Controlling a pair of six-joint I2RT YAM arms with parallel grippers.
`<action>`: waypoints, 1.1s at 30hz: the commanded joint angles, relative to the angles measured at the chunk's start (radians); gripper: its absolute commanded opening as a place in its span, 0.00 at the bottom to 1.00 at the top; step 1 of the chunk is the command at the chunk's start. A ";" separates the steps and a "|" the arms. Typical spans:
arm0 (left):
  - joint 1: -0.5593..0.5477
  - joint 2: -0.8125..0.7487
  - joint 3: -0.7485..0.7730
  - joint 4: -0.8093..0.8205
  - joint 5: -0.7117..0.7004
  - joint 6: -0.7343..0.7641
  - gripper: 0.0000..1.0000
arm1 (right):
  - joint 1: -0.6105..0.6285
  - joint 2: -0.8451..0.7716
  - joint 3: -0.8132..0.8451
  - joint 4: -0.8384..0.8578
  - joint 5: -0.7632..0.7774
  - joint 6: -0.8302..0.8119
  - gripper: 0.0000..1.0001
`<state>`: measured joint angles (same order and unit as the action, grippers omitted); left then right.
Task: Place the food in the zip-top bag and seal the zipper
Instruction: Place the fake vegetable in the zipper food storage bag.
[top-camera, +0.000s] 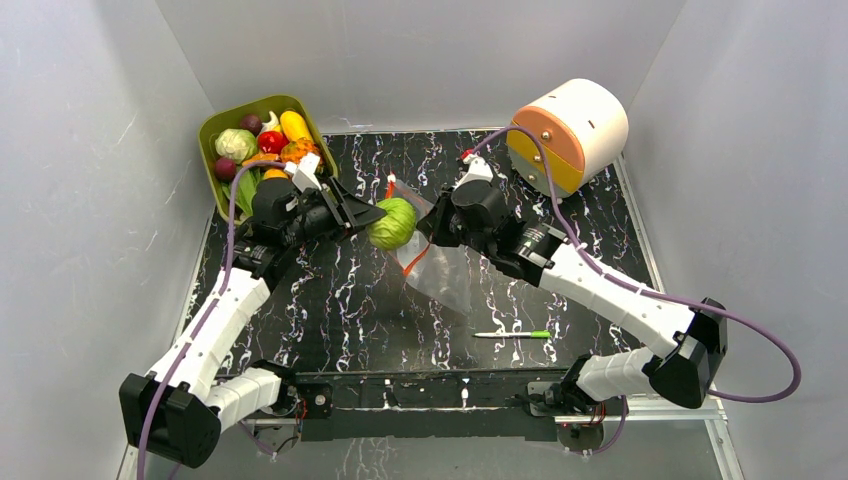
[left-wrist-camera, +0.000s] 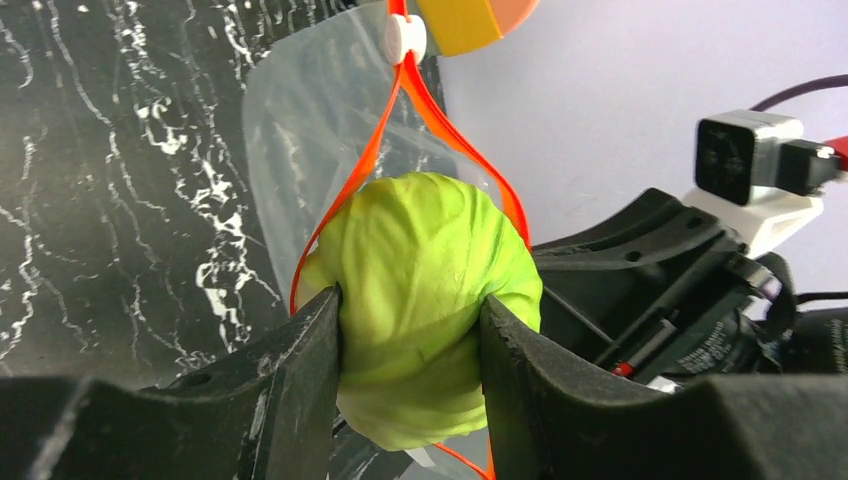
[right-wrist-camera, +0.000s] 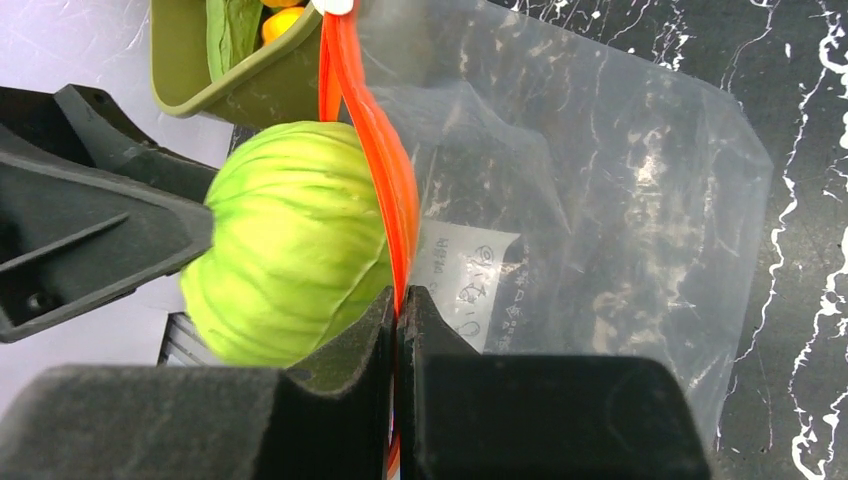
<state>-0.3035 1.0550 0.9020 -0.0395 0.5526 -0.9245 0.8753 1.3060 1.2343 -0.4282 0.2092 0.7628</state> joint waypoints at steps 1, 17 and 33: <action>-0.005 0.002 0.049 -0.075 -0.041 0.067 0.16 | 0.002 -0.034 0.001 0.091 -0.015 0.008 0.00; -0.017 0.061 0.138 -0.272 -0.109 0.149 0.18 | 0.002 0.028 0.005 0.149 -0.156 -0.001 0.00; -0.044 0.102 0.202 -0.401 -0.195 0.164 0.21 | 0.002 0.058 -0.008 0.158 -0.185 0.000 0.00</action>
<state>-0.3416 1.1618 1.0428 -0.3904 0.3817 -0.7624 0.8753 1.3647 1.2293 -0.3515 0.0296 0.7620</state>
